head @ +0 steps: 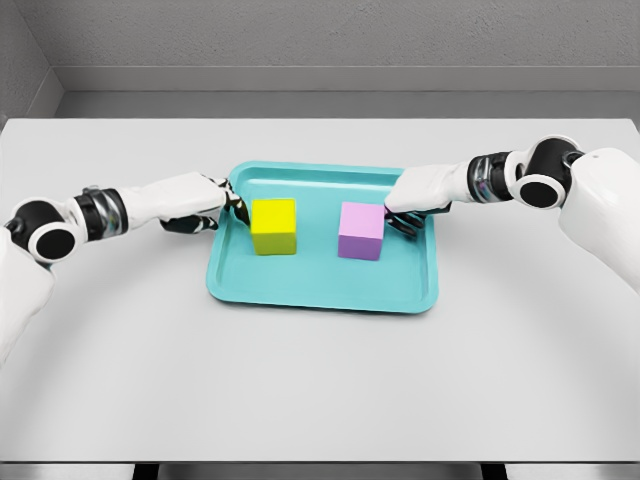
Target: Push two cubes
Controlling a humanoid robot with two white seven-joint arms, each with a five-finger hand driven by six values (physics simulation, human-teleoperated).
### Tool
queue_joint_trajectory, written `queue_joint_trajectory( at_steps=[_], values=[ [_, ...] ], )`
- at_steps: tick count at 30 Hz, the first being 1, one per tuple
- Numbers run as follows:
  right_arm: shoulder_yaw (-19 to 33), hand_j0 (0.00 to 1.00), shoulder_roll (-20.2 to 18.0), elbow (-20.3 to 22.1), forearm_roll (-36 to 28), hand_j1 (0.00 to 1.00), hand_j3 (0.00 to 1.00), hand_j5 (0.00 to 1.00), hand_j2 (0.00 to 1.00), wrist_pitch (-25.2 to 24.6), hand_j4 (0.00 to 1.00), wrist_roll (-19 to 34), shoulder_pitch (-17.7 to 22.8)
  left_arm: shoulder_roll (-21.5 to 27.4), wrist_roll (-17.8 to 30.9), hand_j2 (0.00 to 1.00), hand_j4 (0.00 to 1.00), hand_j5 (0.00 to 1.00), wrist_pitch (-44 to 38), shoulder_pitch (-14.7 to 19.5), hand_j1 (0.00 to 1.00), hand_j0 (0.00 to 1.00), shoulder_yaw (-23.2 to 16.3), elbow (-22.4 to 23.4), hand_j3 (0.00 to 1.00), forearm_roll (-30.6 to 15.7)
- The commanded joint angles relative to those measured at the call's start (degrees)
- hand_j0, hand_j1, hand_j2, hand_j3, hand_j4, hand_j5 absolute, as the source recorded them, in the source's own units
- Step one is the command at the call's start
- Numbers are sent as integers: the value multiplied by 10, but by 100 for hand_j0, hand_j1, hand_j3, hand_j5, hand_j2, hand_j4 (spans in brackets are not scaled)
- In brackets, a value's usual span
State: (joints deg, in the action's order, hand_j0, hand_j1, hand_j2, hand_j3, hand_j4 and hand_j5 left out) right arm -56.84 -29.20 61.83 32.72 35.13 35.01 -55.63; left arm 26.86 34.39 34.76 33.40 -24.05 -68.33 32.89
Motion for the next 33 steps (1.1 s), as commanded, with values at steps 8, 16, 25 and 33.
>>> queue_joint_trajectory(
  at_steps=[8,16,25,33],
  values=[
    [5,10,-5,-6,3,10,10,10,10,-1,10,0,-6,15,6,58,58,58,2,0,58,58,3,-7,58,-58],
    [0,11,-45,7,1,11,11,11,11,-1,11,0,-42,26,6,58,58,58,2,3,58,58,4,-16,58,-72],
    [-89,11,-82,77,1,11,11,11,11,-1,11,0,-42,12,6,52,52,52,2,18,52,52,3,28,52,-69],
    [-100,11,-74,98,1,11,11,11,11,-1,11,0,-39,-11,6,52,52,52,2,25,52,52,-1,31,52,-68]
  ],
)
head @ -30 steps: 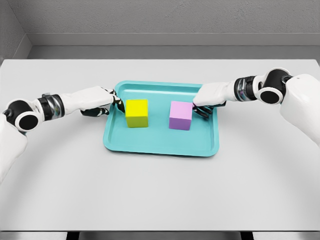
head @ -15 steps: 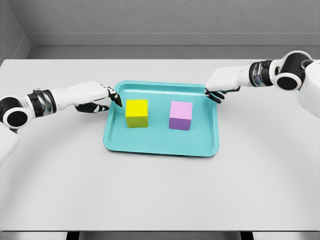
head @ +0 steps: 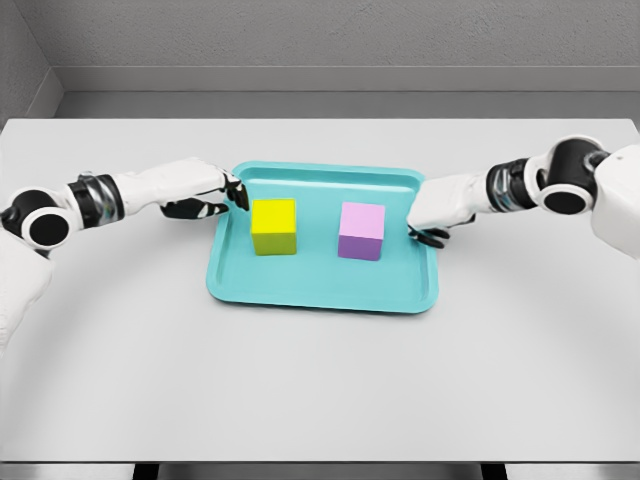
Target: Push two cubes
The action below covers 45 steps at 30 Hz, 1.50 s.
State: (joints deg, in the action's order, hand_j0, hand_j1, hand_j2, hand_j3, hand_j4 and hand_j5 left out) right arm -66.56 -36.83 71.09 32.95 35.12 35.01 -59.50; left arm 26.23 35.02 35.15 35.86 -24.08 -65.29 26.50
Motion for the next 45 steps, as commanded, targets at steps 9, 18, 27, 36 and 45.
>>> queue_joint_trajectory(
  at_steps=[9,18,27,36,45],
  values=[
    [-8,11,11,12,-2,11,11,11,11,-1,11,0,0,-24,0,52,52,52,-2,0,52,52,-2,0,52,-3],
    [-13,11,18,14,-2,11,11,11,11,-1,11,0,0,-43,0,52,52,52,-2,0,52,52,-3,0,52,-2],
    [-13,11,34,-17,-1,11,11,11,11,-1,11,0,-3,-7,0,52,52,52,-2,-1,52,52,3,-4,52,-21],
    [-9,11,38,-45,1,11,11,11,11,-1,11,0,-33,15,0,51,51,51,-2,-25,51,51,-4,-57,51,-41],
    [-11,10,90,-126,4,10,10,10,10,-1,10,0,-57,-1,0,50,50,50,-2,-27,50,50,-25,-55,50,-35]
  ],
)
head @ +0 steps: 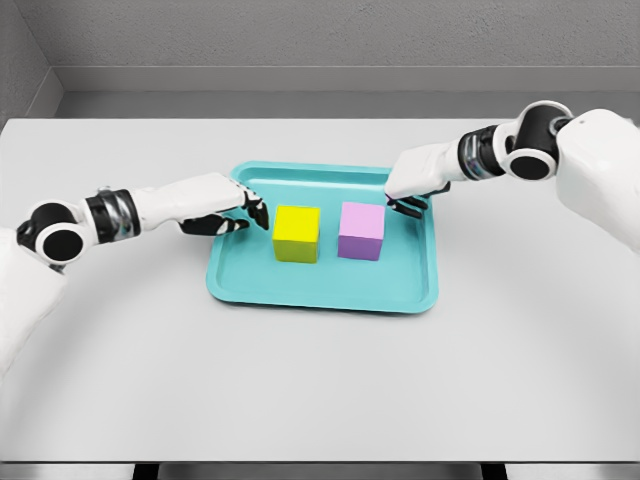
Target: Push two cubes
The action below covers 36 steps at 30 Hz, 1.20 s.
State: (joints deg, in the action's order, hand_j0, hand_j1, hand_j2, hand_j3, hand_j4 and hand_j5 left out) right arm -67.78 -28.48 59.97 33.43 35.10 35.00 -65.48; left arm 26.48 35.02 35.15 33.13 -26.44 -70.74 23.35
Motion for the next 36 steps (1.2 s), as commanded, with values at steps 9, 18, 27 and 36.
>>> queue_joint_trajectory(
  at_steps=[9,18,27,36],
  values=[
    [2,10,40,-57,16,10,10,10,10,-1,10,0,-16,-8,0,50,50,50,-2,0,50,50,-11,-4,50,-4],
    [0,10,76,-56,33,10,10,10,10,-1,10,0,-20,-12,0,50,50,50,-2,1,50,50,-11,-4,50,-4],
    [-6,10,92,-53,47,10,10,10,10,-1,10,0,-24,-13,0,50,50,50,-2,1,50,50,-11,-1,50,-4],
    [-6,10,92,-50,47,10,10,10,10,-1,10,0,-22,-19,0,50,50,50,-2,3,50,50,-12,1,50,-4]
  ],
)
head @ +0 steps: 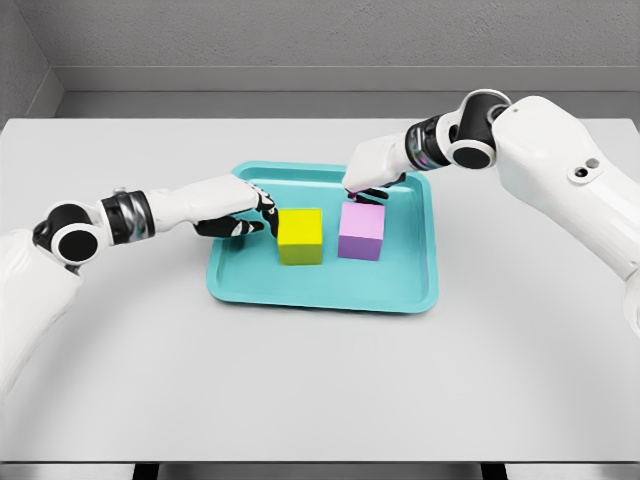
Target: Push two cubes
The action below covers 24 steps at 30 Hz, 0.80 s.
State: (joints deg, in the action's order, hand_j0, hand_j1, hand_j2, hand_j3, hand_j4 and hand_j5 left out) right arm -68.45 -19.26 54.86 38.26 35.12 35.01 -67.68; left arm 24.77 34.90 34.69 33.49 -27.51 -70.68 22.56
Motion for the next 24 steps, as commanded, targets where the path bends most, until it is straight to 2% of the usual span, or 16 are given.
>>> queue_joint_trajectory(
  at_steps=[1,24],
  values=[
    [1,10,0,2,-1,10,10,10,10,-1,10,0,0,-2,1,50,50,50,3,0,50,50,-2,0,50,4],
    [-6,10,0,28,-2,10,10,10,10,-1,10,0,2,13,1,46,46,46,3,-12,46,46,1,0,46,-3]
  ],
)
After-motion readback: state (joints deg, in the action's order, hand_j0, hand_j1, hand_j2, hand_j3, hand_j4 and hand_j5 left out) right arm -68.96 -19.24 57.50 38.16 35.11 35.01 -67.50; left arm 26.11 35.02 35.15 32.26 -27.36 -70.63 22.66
